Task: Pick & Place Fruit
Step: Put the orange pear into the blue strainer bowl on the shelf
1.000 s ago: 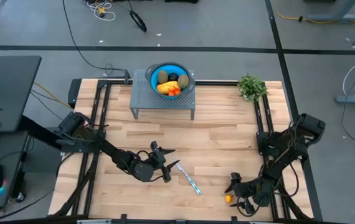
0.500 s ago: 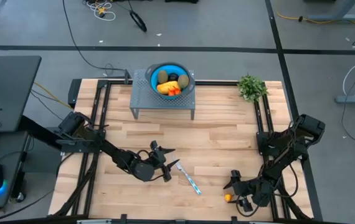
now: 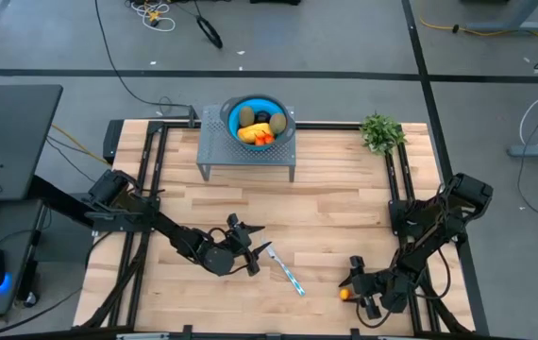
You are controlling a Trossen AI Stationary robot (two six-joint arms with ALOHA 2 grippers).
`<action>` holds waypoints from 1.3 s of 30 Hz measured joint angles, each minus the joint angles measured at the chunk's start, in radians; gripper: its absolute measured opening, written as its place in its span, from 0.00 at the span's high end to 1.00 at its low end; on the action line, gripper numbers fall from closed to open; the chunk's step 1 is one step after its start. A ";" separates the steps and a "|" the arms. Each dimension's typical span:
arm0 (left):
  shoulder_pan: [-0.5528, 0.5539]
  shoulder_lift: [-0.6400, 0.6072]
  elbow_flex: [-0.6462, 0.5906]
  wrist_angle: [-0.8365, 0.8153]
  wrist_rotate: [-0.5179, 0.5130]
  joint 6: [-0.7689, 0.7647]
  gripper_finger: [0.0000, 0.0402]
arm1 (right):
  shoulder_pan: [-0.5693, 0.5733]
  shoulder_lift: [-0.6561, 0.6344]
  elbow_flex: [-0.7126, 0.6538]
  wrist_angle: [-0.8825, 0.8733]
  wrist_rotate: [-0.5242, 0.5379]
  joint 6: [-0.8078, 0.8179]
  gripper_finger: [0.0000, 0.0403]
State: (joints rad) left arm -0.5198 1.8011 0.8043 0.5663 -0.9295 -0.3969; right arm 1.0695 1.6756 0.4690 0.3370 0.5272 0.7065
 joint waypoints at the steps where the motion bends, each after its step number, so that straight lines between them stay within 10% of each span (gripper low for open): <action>1: 0.000 0.000 0.000 0.000 0.000 0.000 0.40 | 0.000 0.000 0.000 0.000 0.000 -0.001 0.48; 39: 0.000 0.000 0.000 -0.001 0.003 -0.035 0.40 | -0.002 0.002 -0.001 0.057 -0.063 -0.118 0.62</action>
State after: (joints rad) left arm -0.5198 1.8011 0.8043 0.5655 -0.9264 -0.4320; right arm 1.0676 1.6775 0.4683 0.3939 0.4641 0.5887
